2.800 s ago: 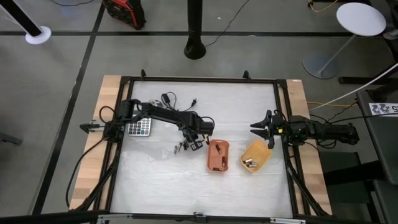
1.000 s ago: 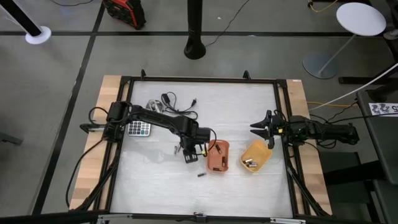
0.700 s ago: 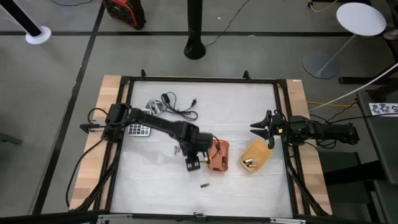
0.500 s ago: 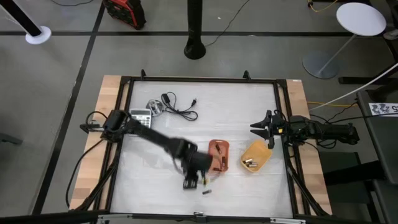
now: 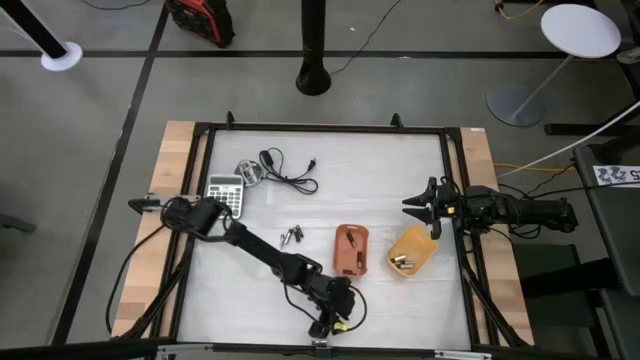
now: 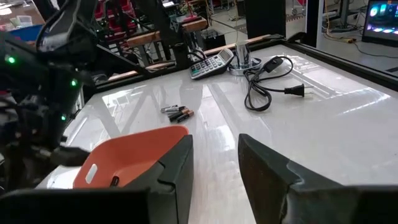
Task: Sort batteries
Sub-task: Put the black battery into the orange bin
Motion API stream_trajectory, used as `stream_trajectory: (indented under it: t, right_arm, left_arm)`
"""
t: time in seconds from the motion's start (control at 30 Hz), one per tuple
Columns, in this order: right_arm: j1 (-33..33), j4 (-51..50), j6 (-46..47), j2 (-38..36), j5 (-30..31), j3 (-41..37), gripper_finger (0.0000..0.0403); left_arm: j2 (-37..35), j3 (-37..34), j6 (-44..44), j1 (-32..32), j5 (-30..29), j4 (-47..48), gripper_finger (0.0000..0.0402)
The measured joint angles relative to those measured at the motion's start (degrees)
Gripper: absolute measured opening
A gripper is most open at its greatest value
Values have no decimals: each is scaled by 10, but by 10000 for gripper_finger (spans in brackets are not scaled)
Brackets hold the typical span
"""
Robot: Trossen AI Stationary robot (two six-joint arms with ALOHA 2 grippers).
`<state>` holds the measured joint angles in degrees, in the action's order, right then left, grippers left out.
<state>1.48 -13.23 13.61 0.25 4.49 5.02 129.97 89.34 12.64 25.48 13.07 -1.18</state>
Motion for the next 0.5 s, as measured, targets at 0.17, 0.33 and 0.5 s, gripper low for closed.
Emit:
stream_trajectory:
  t: [0.17,0.33,0.5]
  right_arm:
    - [0,0,0,0,0,0,122]
    - [0,0,0,0,0,0,122]
    - [0,1,0,0,0,0,122]
  left_arm:
    - [28,0,-67,25,8,-7,71]
    - [31,3,-116,43,-57,19,59]
    - [28,3,-97,43,-73,27,48]
